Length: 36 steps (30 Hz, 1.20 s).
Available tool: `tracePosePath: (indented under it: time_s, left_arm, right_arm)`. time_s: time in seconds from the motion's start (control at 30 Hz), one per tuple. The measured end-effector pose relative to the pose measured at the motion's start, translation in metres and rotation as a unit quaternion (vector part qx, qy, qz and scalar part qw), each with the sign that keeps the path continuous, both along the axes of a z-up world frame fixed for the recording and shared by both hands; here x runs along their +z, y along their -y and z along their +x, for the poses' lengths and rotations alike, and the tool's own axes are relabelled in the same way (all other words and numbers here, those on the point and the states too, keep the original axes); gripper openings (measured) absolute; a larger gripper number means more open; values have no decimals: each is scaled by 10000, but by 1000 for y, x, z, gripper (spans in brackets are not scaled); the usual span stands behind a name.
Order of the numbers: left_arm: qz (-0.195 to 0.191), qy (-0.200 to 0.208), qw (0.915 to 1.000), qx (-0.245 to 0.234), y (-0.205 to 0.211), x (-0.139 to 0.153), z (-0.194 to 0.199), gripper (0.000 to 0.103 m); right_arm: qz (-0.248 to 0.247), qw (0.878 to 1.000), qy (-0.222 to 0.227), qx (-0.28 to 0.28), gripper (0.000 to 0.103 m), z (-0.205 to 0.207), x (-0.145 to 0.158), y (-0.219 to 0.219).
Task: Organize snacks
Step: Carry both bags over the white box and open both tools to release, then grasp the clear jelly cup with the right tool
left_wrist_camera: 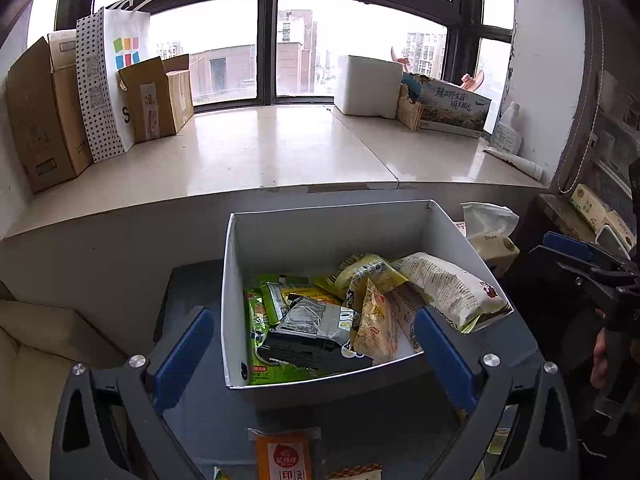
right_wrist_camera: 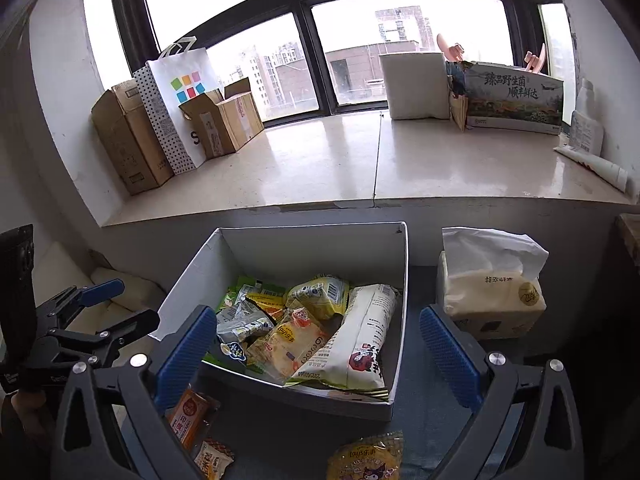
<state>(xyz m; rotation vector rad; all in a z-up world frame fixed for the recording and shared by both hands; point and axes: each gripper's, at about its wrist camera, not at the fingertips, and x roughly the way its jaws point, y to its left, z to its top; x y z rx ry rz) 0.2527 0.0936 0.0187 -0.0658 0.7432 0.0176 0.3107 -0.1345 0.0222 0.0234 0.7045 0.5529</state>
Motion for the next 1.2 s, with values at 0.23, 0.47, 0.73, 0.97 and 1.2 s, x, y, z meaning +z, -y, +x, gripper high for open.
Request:
tracePosePath:
  time_s: [0.23, 0.47, 0.73, 0.97, 1.2]
  left_arm:
    - [-345, 17, 9994, -6, 3, 6, -60, 102]
    - [-233, 138, 9996, 116, 13, 5, -134, 102]
    - [-371, -30, 9990, 267, 20, -15, -183, 103]
    - [-452, -469, 9976, 236, 32, -48, -190, 103]
    - [-443, -691, 9965, 177, 41, -66, -192, 103]
  right_arm:
    - [-40, 9980, 440, 449, 103, -73, 7, 6]
    - [-164, 9962, 597, 620, 103, -143, -16, 36]
    - [-604, 9981, 65, -47, 103, -165, -87, 79]
    - [-522, 9949, -657, -556, 103, -155, -143, 92]
    - [-347, 9916, -922, -837, 103, -142, -162, 78]
